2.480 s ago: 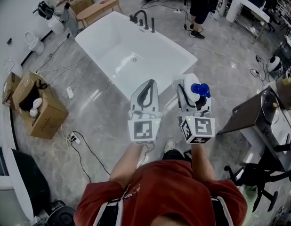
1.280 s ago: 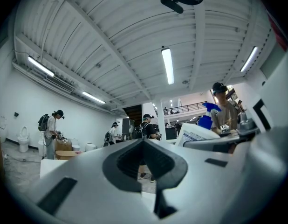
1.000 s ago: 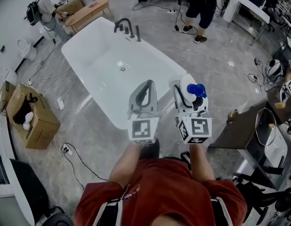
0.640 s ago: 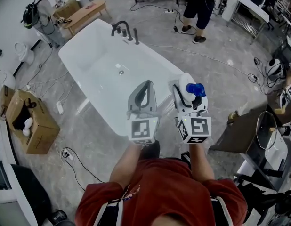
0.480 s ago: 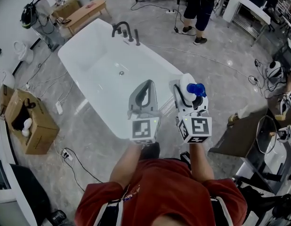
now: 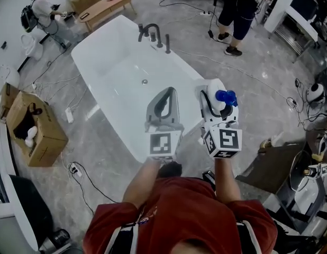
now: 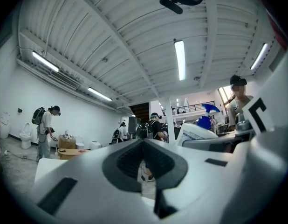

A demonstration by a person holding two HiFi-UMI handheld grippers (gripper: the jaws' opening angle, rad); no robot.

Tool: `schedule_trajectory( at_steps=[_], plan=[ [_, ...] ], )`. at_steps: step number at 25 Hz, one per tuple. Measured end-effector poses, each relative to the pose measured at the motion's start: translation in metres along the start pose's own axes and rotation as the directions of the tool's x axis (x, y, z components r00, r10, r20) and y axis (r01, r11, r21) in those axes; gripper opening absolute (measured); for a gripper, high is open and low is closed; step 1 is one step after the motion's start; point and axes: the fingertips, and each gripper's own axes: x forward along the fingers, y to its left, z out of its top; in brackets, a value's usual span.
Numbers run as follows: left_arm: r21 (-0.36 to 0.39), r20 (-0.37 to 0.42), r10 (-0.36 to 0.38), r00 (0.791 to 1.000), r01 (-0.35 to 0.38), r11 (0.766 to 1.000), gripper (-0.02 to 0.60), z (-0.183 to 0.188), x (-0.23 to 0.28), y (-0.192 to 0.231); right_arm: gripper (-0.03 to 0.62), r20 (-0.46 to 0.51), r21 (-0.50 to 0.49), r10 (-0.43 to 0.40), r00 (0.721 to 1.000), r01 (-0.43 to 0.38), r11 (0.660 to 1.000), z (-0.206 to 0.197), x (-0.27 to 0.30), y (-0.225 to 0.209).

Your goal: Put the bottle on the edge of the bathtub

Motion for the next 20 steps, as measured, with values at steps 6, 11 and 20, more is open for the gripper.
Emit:
schedule_trajectory(
  at_steps=[6, 11, 20],
  plan=[
    [-0.028, -0.015, 0.032, 0.999, -0.033, 0.999, 0.015, -0.001, 0.021, 0.038, 0.27, -0.012, -0.006, 0.009, 1.0, -0.01, 1.0, -0.002, 0.038, 0.015],
    [-0.025, -0.01, 0.02, 1.0, -0.021, 0.999, 0.015, -0.009, 0.03, 0.056, 0.27, -0.009, -0.031, 0.011, 1.0, -0.011, 0.999, 0.0, 0.058, 0.023],
    [0.0, -0.018, 0.017, 1.0, -0.017, 1.0, 0.015, -0.012, 0.028, 0.088, 0.27, 0.006, -0.058, 0.01, 1.0, -0.01, 0.998, 0.005, 0.074, 0.048]
  ],
)
